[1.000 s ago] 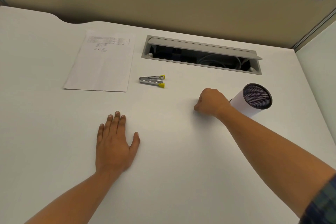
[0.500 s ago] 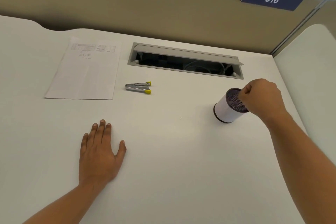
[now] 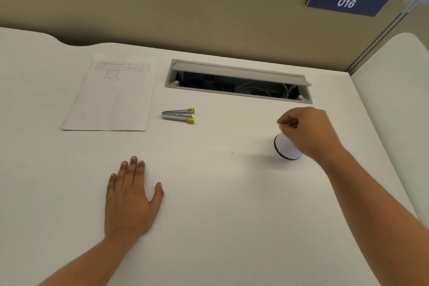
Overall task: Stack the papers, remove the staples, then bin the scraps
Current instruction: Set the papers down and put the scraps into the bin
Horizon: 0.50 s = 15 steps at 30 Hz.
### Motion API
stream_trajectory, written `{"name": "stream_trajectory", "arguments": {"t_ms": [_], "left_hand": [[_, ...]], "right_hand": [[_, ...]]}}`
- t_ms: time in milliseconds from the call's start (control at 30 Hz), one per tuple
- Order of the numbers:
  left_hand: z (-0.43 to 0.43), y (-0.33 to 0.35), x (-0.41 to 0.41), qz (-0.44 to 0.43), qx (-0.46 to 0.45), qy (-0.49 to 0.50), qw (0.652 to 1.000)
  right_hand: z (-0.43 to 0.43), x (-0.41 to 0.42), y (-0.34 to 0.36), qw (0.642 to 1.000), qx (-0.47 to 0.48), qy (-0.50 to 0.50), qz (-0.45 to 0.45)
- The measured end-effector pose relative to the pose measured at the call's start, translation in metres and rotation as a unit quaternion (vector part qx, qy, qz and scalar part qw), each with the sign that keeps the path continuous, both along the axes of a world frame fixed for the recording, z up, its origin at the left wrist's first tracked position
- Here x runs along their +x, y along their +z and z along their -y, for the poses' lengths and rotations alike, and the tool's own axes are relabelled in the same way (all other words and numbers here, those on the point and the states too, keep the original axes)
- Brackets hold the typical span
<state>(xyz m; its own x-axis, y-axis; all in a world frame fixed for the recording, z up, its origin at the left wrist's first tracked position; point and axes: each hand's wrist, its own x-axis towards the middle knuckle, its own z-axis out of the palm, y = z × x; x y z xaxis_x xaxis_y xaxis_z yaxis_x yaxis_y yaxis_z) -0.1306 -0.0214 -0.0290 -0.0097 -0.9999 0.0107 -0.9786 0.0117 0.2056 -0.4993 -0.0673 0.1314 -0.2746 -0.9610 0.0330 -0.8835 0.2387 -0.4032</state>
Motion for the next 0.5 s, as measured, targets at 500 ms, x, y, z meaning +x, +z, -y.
{"name": "stream_trajectory", "arguments": {"t_ms": [500], "left_hand": [[0.000, 0.000, -0.002, -0.008, -0.008, 0.001, 1.000]], "right_hand": [[0.021, 0.074, -0.096, 0.983, 0.171, 0.062, -0.023]]}}
